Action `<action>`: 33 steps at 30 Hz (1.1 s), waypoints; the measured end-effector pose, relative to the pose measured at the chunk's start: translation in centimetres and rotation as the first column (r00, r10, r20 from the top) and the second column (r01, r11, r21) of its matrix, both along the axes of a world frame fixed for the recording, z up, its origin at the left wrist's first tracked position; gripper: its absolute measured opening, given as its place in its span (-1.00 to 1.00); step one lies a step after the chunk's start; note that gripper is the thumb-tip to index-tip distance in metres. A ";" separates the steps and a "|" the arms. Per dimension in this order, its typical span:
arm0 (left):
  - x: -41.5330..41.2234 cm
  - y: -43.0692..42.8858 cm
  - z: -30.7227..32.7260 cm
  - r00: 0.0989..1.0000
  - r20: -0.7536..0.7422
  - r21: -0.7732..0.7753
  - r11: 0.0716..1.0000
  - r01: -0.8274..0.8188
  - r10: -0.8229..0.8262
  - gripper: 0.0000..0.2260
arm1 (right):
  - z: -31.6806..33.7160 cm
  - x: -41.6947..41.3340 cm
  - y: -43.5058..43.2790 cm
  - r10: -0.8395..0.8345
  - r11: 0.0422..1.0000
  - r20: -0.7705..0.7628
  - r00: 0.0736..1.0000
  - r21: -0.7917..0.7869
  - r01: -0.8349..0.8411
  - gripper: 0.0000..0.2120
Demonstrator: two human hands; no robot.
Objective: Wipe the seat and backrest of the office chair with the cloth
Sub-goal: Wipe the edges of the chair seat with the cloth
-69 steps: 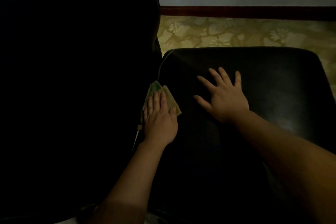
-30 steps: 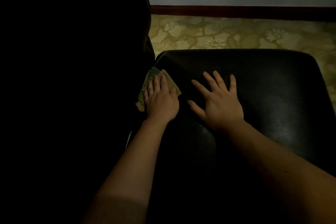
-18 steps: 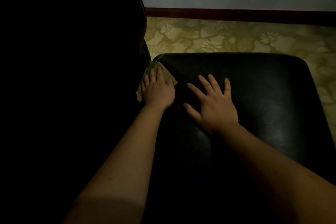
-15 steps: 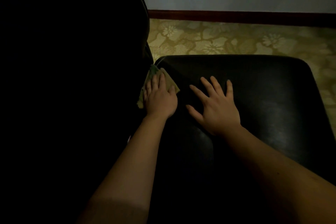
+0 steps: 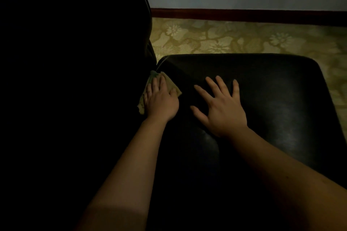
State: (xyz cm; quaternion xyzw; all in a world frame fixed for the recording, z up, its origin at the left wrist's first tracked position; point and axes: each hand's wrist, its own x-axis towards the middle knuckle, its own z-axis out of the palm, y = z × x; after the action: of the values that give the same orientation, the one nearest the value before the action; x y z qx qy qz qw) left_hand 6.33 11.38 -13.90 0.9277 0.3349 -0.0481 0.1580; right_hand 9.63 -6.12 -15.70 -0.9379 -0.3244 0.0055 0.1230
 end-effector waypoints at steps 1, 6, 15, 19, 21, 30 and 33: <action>0.8 0.3 0.1 1.000 -0.004 -0.004 1.000 -0.002 0.002 -0.44 | -0.1 0.0 0.0 0.000 1.000 0.000 1.000 0.003 0.000 -0.32; 4.0 1.0 0.2 1.000 -0.006 -0.005 1.000 -0.011 0.011 -0.43 | -0.3 0.1 0.2 -0.013 1.000 0.014 1.000 0.001 0.013 -0.33; 3.4 1.5 1.1 0.996 -0.021 -0.017 0.996 0.088 -0.088 -0.45 | -0.2 0.2 0.3 -0.010 1.000 0.002 1.000 -0.010 0.010 -0.33; 0.4 0.4 0.6 0.995 0.024 0.013 0.995 0.094 -0.094 -0.45 | -0.1 0.1 0.4 -0.012 1.000 0.006 1.000 -0.002 0.012 -0.32; -0.6 -0.3 0.3 0.996 0.031 0.006 0.996 0.085 -0.085 -0.45 | -0.1 0.1 0.4 -0.016 1.000 0.010 1.000 -0.012 0.016 -0.31; 3.1 0.8 0.6 0.999 0.009 -0.040 0.998 0.039 -0.039 -0.50 | -0.4 0.1 0.3 -0.018 1.000 0.018 1.000 -0.002 0.018 -0.33; 4.7 0.7 0.5 1.000 0.004 -0.008 1.000 0.004 -0.004 -0.48 | -0.4 0.2 0.3 -0.016 1.000 0.009 1.000 -0.008 0.016 -0.33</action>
State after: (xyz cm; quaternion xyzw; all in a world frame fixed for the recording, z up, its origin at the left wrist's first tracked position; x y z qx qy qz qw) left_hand 11.02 12.12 -13.38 0.9277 0.3326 -0.0480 0.1625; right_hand 9.85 -5.83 -16.06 -0.9409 -0.3175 0.0018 0.1177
